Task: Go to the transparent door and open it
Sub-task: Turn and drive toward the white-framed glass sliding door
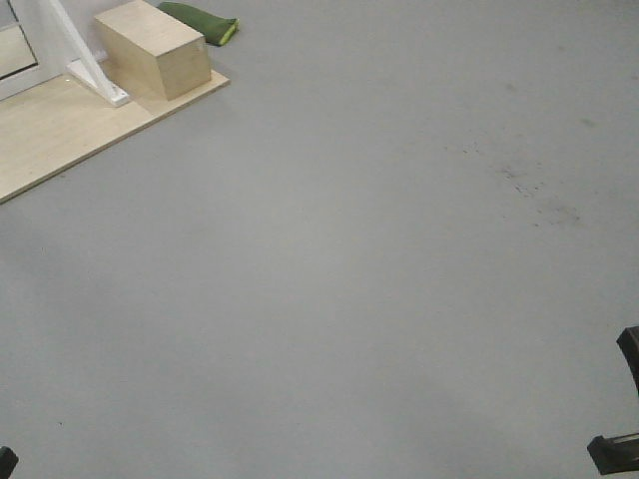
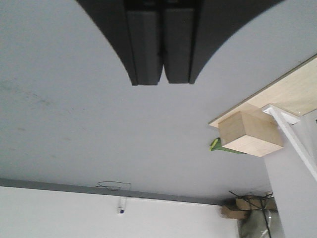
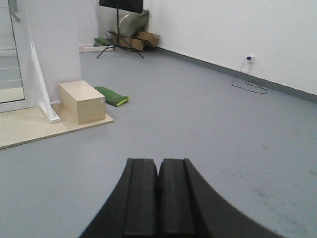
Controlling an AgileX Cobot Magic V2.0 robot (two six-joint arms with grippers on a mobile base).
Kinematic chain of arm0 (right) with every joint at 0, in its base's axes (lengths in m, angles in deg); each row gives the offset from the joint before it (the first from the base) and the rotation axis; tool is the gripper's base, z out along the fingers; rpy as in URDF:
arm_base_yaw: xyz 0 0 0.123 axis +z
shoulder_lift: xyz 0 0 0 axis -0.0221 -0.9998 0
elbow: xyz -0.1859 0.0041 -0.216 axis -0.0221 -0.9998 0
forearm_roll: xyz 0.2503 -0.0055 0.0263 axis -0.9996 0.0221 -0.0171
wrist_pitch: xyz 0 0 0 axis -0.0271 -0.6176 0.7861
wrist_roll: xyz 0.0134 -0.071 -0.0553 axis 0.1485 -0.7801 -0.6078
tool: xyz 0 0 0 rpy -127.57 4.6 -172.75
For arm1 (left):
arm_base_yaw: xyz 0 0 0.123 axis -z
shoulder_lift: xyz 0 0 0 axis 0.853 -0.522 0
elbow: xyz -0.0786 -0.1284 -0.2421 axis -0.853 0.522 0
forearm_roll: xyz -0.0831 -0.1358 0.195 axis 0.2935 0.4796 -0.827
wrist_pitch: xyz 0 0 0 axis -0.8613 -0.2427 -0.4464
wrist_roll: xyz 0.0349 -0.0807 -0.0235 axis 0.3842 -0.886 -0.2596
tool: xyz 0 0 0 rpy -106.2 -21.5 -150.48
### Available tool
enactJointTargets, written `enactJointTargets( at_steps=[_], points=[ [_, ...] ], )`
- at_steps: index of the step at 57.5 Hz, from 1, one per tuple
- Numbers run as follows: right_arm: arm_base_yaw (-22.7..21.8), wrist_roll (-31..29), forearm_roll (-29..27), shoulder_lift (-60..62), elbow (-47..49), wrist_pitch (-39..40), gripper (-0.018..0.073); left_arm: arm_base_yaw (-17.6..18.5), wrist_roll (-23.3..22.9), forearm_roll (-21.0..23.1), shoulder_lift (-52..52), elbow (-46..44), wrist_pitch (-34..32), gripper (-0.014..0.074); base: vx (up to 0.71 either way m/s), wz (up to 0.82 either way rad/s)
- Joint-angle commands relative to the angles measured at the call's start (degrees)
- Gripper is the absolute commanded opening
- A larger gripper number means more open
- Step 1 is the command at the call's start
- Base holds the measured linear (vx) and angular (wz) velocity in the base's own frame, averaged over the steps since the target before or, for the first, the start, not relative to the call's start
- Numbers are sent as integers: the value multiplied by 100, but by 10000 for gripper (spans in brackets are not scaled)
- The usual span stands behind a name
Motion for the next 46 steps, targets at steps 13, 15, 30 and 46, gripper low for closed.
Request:
enactJointTargets(
  at_steps=[13,15,30,46],
  points=[
    [-34,-12,3,83,-75,457,0,29,-47,-12,66,172,-443,-6,61,45],
    [-34,-12,3,83,-75,457,0,29,-47,-12,66,172,-443,-6,60,42],
    [-34,-12,3,83,-75,457,0,29,-47,-12,66,172,-443,-6,61,37],
    [-34,-12,3,83,-75,457,0,29,-47,-12,66,172,-443,-6,62,27]
  ],
)
